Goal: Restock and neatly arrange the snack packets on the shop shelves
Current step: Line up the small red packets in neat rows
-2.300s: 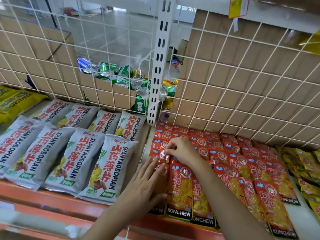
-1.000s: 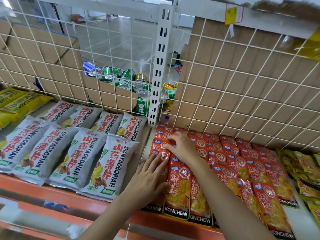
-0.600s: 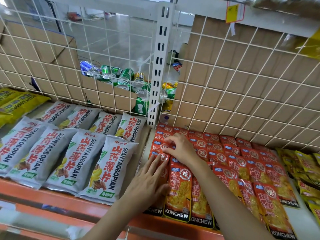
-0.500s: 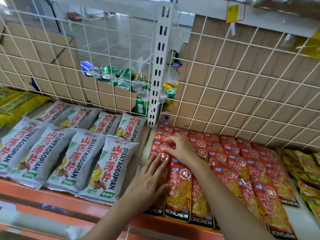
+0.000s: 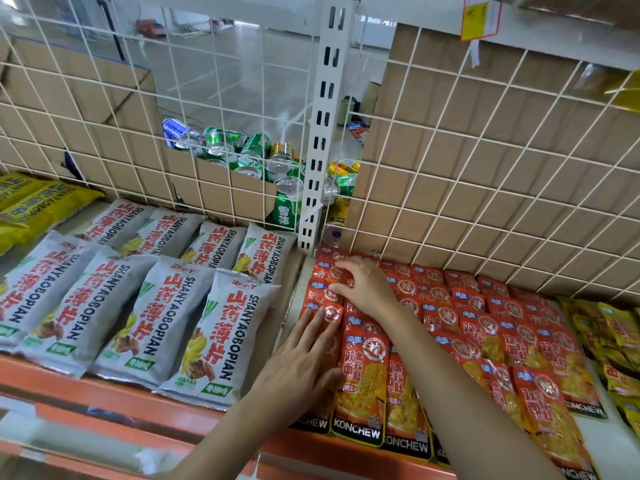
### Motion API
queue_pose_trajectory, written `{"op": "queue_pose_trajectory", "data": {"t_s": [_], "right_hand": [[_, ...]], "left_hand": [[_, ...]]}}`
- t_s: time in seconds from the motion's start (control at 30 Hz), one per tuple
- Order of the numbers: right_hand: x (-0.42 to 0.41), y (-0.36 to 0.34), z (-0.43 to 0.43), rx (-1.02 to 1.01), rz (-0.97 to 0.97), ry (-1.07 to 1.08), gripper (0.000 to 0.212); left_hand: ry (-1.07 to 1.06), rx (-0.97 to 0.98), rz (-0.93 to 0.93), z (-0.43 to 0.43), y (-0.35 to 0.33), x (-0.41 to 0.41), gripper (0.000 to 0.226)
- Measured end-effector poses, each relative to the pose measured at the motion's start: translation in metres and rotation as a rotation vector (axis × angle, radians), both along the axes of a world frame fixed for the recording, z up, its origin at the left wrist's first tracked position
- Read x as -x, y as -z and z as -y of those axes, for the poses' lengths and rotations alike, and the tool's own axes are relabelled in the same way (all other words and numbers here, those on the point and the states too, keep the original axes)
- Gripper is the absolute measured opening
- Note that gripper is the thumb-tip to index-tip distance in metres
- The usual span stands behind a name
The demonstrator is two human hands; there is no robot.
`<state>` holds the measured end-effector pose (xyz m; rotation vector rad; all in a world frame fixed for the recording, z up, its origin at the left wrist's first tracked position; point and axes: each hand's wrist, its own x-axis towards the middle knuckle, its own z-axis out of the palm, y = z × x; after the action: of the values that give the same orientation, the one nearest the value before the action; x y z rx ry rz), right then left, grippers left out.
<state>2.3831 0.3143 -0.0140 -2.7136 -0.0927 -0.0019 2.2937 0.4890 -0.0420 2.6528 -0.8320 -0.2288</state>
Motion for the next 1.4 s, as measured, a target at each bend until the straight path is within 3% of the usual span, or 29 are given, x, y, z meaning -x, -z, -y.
{"op": "queue_pose_trajectory", "data": {"t_s": [0.53, 0.67, 0.93, 1.13, 1.27, 1.4], "right_hand": [[0.002, -0.002, 0.0, -0.069, 0.036, -0.007, 0.042], [0.012, -0.012, 0.003, -0.092, 0.094, 0.033, 0.042], [0.058, -0.026, 0.024, -0.02, 0.101, 0.076, 0.043], [0.094, -0.023, 0.049, 0.062, 0.082, 0.11, 0.044], [0.115, -0.019, 0.063, 0.071, 0.106, 0.106, 0.043], [0.129, -0.012, 0.073, 0.065, 0.101, 0.102, 0.044]], "left_hand": [[-0.018, 0.011, -0.015, -0.002, -0.002, 0.001, 0.078], [-0.109, 0.124, 0.031, -0.011, -0.001, 0.004, 0.096], [-0.256, 0.287, 0.078, -0.026, -0.003, 0.016, 0.102], [-0.276, 0.233, 0.044, -0.025, -0.001, 0.022, 0.108], [-0.195, 0.169, 0.006, -0.014, 0.004, 0.025, 0.091], [-0.159, 0.038, 0.032, -0.008, 0.01, 0.025, 0.102]]}}
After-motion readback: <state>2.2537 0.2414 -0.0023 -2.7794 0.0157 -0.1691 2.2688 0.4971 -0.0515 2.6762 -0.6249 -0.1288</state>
